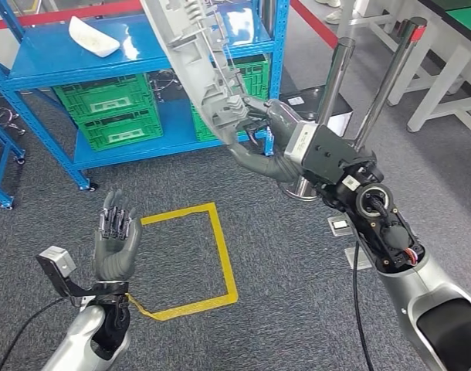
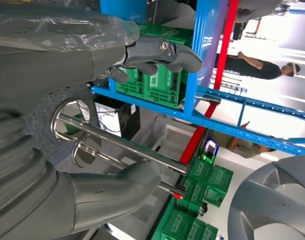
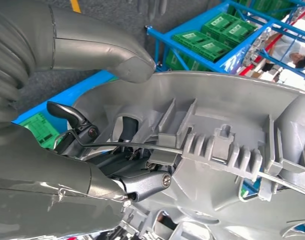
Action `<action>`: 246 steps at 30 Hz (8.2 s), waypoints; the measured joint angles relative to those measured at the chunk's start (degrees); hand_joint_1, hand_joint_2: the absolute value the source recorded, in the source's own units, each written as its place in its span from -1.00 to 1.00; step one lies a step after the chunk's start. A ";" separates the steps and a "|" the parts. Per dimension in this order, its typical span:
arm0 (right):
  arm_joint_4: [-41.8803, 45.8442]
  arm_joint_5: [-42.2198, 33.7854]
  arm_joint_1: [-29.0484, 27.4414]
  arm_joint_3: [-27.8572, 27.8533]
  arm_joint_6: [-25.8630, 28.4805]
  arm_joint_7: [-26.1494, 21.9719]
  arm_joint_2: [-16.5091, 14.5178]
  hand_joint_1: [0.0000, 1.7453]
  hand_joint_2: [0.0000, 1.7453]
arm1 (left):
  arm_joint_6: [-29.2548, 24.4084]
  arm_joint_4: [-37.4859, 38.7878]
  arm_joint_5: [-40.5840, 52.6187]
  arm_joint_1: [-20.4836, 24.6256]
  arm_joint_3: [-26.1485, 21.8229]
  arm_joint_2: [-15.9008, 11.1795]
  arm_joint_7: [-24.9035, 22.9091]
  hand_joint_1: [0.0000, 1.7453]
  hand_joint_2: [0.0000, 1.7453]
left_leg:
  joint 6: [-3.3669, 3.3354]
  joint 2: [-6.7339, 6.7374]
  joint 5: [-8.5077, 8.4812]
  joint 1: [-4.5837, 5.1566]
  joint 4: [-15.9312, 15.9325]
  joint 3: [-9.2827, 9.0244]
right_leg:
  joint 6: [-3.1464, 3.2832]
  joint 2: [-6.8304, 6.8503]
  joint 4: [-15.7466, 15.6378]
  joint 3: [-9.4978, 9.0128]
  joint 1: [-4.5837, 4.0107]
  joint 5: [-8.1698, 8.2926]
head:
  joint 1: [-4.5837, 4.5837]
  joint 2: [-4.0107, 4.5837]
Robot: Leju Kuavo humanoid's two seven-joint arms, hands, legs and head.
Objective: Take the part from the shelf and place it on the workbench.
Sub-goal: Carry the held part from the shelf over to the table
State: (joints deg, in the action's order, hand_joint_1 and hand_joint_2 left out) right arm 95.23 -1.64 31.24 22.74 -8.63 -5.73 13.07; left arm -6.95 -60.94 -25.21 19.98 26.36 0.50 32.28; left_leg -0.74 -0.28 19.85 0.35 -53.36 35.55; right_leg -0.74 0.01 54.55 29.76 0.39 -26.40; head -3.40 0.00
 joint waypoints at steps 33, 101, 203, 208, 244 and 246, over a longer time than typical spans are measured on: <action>1.27 -1.14 -3.09 -0.36 2.42 1.63 0.11 1.00 1.00 | -0.06 -0.03 1.50 -1.05 0.00 -0.19 0.52 -1.00 1.00 | 0.13 0.00 0.11 0.01 0.00 0.11 | -0.04 0.00 -0.05 0.06 0.16 -0.03 | -0.01 0.00; 6.69 -0.74 -6.17 1.91 10.95 3.55 1.05 1.00 1.00 | -0.09 -2.76 1.96 -1.39 -0.48 -0.21 -1.88 -1.00 1.00 | -0.55 2.97 2.99 -0.74 -0.53 -2.01 | -2.79 1.22 8.77 8.01 1.26 0.55 | -1.01 0.00; 3.87 0.14 -7.03 0.24 8.81 2.35 0.45 1.00 1.00 | 0.69 -3.72 1.56 -0.65 -0.52 -0.75 -1.91 -1.00 1.00 | 1.06 5.96 6.63 -0.20 -3.00 -2.68 | -0.24 0.99 1.17 4.94 0.21 3.25 | -0.58 0.00; 3.91 0.05 -7.01 0.36 8.87 2.02 0.42 1.00 1.00 | 0.75 -3.43 1.54 -0.79 -0.52 -0.85 -1.88 -1.00 1.00 | 1.40 0.53 13.22 -0.56 -19.39 5.55 | 0.64 -2.64 1.05 5.29 0.21 3.69 | 0.27 0.00; 3.48 -0.26 -6.69 0.38 8.63 1.18 0.42 1.00 1.00 | -0.27 -3.23 1.16 -1.21 -0.51 -1.01 -1.91 -1.00 1.00 | -0.47 -3.56 5.04 -0.49 -3.35 -1.39 | -0.38 -6.86 1.20 5.39 0.57 3.80 | 0.40 0.00; 3.48 -0.26 -6.66 0.37 8.61 1.21 0.42 1.00 1.00 | -0.32 -3.25 1.19 -1.18 -0.51 -1.09 -1.95 -1.00 1.00 | -0.58 -3.30 4.82 -0.23 -2.08 -2.04 | -1.04 -8.17 1.03 5.70 0.86 4.07 | 0.44 0.00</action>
State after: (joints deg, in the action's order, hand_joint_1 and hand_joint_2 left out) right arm 98.71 -1.90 24.59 23.11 -0.03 -4.51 13.49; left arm -7.27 -64.18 -24.02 18.80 25.85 -0.58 30.33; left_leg -1.32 -3.58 24.68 0.11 -55.44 33.51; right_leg -1.77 -8.16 55.58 35.46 1.25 -22.33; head -2.96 0.00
